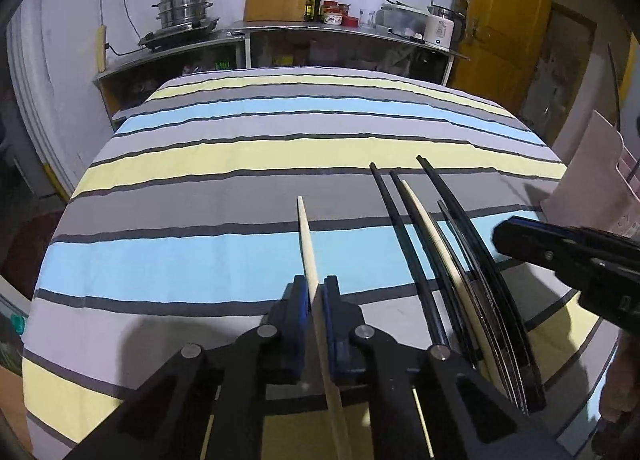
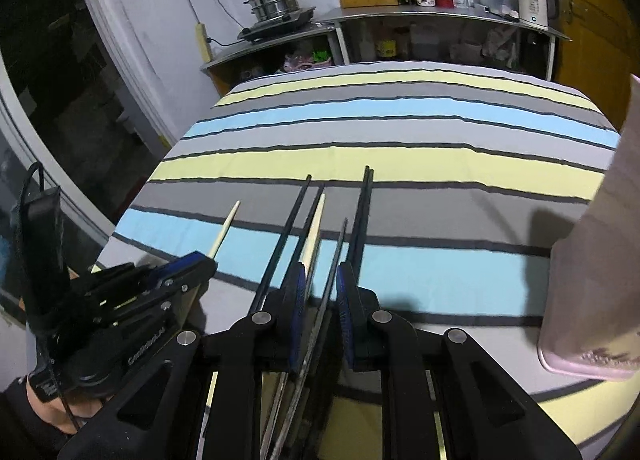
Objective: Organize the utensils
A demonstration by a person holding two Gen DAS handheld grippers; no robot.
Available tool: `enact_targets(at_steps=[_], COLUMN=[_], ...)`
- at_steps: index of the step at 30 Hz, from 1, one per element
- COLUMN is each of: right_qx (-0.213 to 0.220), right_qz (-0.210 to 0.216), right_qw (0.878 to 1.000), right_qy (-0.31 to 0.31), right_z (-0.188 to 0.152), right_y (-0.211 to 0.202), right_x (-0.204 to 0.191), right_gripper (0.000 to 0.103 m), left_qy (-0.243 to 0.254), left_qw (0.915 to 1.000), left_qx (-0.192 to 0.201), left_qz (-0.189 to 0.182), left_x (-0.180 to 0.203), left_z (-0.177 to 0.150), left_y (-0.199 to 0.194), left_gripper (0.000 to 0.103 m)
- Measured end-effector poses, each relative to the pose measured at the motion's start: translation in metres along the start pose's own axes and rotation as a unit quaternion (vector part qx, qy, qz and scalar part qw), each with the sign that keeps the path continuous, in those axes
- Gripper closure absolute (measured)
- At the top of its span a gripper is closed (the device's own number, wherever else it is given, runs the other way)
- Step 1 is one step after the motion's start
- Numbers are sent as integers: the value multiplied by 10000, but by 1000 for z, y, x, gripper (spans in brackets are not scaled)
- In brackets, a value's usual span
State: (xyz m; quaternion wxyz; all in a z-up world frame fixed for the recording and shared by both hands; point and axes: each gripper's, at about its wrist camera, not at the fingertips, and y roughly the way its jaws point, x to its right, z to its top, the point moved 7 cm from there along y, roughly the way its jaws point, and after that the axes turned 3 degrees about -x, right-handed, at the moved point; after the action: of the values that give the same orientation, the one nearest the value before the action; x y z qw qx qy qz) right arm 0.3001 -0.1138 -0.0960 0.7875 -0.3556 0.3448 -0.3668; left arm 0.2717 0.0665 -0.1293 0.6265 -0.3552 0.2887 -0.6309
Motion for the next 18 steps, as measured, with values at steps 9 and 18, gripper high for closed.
enact_targets(at_steps=[9, 18], right_qx=[-278, -437], right_qz=[9, -257], right_qw=[9996, 9987], right_qy=[23, -18], right_z=[7, 9], right_y=[30, 44], right_x=[4, 5], right_gripper=[96, 98], left_qy=[-144, -99], left_qw=[9998, 9999], left_qx=[14, -4], left_qz=[-101, -73], left_x=[-6, -8], left_z=[-1, 1], left_y=[-2, -2], left_gripper=[95, 95])
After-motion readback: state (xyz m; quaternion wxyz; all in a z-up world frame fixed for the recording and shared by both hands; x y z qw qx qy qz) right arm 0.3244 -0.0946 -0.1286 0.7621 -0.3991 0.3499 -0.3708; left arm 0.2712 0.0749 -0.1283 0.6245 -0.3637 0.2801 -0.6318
